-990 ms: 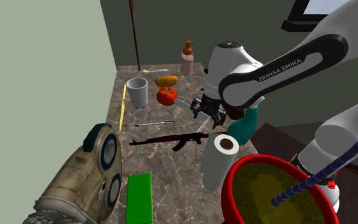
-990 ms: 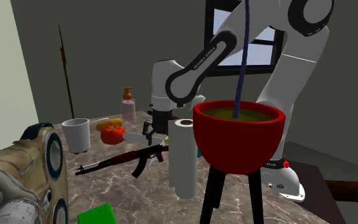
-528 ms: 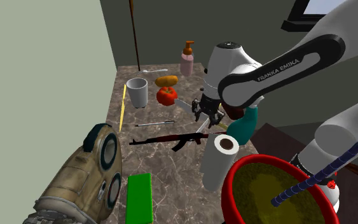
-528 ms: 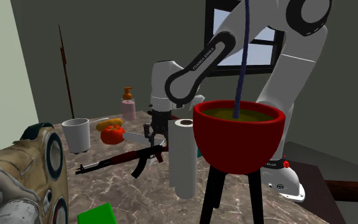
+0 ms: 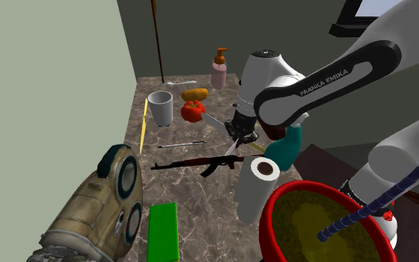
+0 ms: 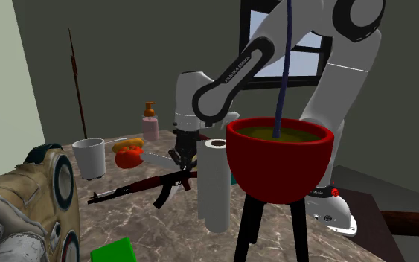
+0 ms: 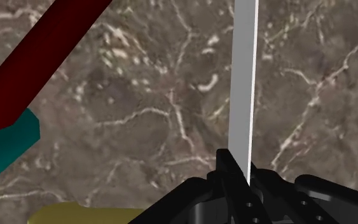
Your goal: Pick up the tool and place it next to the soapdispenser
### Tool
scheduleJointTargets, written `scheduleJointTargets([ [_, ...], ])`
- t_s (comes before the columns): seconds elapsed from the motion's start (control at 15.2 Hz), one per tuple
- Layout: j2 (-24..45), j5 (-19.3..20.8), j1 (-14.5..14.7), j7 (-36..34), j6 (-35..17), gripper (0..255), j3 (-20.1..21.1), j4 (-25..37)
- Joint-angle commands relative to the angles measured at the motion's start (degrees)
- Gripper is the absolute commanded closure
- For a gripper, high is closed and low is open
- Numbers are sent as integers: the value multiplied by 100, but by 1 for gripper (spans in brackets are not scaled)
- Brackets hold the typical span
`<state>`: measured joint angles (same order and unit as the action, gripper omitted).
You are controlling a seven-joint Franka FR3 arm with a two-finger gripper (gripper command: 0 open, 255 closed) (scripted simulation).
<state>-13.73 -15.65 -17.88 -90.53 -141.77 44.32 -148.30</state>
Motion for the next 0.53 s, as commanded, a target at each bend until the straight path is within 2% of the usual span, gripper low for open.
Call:
scheduleJointTargets([
  [0.0, -79, -83, 45, 91, 77, 255, -51, -128],
  [0.46, -595, -289, 195, 268, 776, 255, -301, 94],
])
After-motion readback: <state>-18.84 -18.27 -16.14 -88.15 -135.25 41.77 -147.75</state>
